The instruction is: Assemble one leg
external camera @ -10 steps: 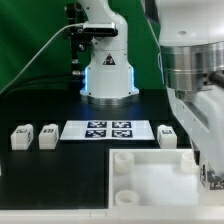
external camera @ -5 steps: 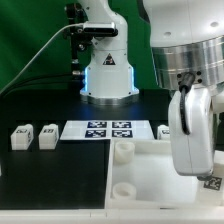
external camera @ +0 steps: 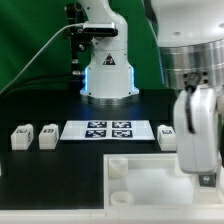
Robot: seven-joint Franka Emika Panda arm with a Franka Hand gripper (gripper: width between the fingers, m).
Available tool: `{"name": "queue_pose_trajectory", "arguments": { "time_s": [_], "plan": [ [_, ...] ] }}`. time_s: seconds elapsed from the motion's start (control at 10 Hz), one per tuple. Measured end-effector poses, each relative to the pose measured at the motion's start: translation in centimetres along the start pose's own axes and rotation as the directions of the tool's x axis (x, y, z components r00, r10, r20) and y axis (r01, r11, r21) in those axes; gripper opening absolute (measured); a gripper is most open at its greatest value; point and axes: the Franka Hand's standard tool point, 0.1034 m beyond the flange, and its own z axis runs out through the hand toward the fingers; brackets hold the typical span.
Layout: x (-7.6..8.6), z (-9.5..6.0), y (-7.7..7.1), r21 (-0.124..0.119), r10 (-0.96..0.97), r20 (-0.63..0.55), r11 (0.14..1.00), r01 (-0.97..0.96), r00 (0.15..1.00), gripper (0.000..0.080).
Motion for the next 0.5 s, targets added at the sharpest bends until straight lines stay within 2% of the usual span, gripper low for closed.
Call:
{"name": "queue_pose_trajectory", "arguments": {
  "time_s": [0.2, 0.5],
  "plan": [
    [-1.19, -1.04, 0.68, 0.014, -0.006, 0.015, 1.0, 0.006, 1.0, 0.0644],
    [-1.18, -0.86, 0.89, 0.01, -0.008, 0.015, 1.0, 0.008, 1.0, 0.0649]
  ]
}}
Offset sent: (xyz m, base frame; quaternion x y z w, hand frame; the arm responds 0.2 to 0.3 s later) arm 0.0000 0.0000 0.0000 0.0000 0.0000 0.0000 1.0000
